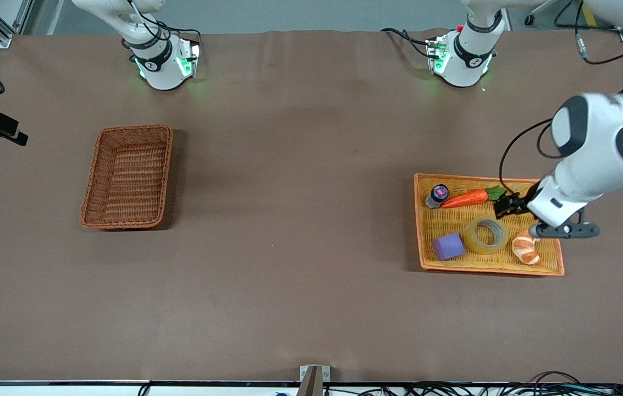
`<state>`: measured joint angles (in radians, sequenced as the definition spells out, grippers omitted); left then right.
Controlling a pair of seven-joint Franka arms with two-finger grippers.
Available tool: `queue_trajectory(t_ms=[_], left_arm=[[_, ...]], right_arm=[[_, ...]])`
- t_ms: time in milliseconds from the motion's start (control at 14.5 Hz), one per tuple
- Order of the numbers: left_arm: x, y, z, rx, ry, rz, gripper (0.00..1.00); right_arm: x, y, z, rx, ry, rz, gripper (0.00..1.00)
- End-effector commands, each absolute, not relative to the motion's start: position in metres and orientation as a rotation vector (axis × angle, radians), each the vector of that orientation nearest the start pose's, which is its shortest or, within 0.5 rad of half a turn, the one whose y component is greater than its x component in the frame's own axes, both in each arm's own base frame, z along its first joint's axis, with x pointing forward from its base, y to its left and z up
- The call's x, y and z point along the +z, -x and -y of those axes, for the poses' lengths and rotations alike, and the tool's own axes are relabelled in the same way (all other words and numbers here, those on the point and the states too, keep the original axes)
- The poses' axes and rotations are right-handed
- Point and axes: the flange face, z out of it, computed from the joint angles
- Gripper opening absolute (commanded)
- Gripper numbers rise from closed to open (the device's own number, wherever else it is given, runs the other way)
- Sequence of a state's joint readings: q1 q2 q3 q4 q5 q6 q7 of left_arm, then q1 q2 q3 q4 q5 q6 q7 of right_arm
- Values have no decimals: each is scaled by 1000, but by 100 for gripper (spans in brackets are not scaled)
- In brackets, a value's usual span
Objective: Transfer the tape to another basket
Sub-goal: 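Reach the left gripper down over the yellow tape roll in the tray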
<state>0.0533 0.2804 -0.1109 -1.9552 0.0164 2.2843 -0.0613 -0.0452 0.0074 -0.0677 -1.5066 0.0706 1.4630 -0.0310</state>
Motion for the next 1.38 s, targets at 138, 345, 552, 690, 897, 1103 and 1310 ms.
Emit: queue_trajectory(t_ms=[138, 345, 552, 690, 897, 1103, 1310], left_arm=[[288, -608, 10, -88, 3155, 40, 84], [259, -611, 4, -79, 3160, 52, 81], [237, -611, -3, -62, 3164, 73, 78], [232, -611, -10, -55, 3165, 93, 74], [230, -612, -17, -63, 3162, 102, 71], [221, -611, -17, -44, 3164, 105, 47], [230, -615, -13, -56, 3163, 94, 0]], right_arm=[[643, -544, 56, 76, 3046, -121, 100], [643, -544, 56, 76, 3046, -121, 100], [643, -544, 56, 74, 3046, -121, 100], [643, -544, 56, 74, 3046, -121, 100], [643, -544, 56, 74, 3046, -121, 100], [643, -544, 56, 73, 3046, -123, 100], [643, -544, 56, 71, 3047, -121, 100]])
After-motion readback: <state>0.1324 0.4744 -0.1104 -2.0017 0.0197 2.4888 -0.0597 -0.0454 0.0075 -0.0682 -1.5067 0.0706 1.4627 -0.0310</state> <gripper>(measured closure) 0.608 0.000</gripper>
